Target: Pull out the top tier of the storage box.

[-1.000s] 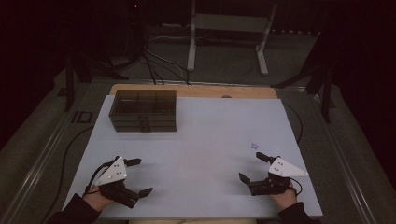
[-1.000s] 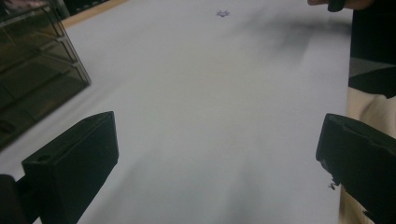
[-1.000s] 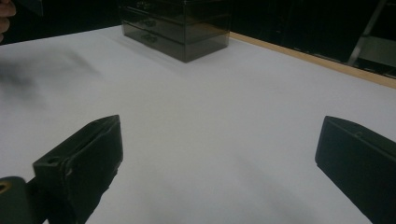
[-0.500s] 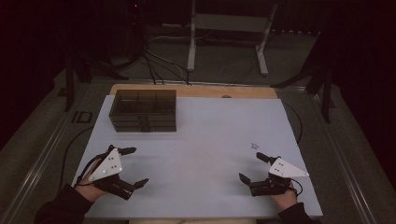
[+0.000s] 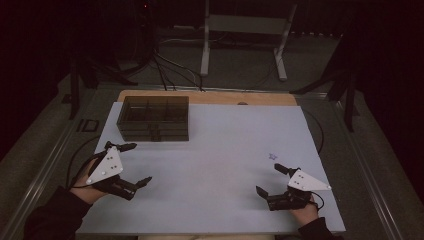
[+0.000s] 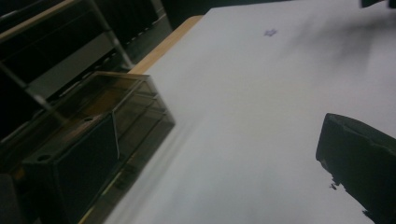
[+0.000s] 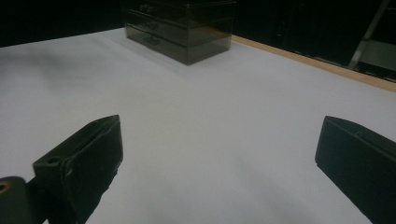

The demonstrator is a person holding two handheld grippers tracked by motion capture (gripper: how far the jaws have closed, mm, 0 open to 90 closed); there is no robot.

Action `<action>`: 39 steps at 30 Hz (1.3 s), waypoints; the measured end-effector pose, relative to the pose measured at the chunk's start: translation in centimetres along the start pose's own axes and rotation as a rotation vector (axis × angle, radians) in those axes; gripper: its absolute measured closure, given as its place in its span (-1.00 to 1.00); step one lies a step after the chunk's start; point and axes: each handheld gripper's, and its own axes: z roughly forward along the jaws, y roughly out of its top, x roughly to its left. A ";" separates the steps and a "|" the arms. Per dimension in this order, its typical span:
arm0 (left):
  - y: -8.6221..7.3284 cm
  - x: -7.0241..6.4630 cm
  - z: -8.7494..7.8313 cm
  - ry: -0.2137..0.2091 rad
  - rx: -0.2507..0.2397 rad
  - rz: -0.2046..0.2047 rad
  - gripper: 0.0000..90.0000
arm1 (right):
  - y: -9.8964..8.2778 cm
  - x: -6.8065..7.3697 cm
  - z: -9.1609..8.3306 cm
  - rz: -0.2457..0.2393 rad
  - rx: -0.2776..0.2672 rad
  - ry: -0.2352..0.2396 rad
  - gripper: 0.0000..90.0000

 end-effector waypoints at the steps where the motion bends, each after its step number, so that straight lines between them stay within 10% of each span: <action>1: 0.0 0.0 0.0 0.000 0.000 0.000 -1.00 | 0.0 0.0 0.0 0.000 0.000 0.000 -0.98; 26: 1.1 3.1 1.8 0.117 0.096 0.063 -1.00 | 0.0 -0.1 -0.2 0.021 -0.016 0.003 -0.98; 39: 0.5 3.9 4.2 0.153 0.228 0.144 -1.00 | 0.0 -0.1 -0.2 0.026 -0.011 0.003 -0.98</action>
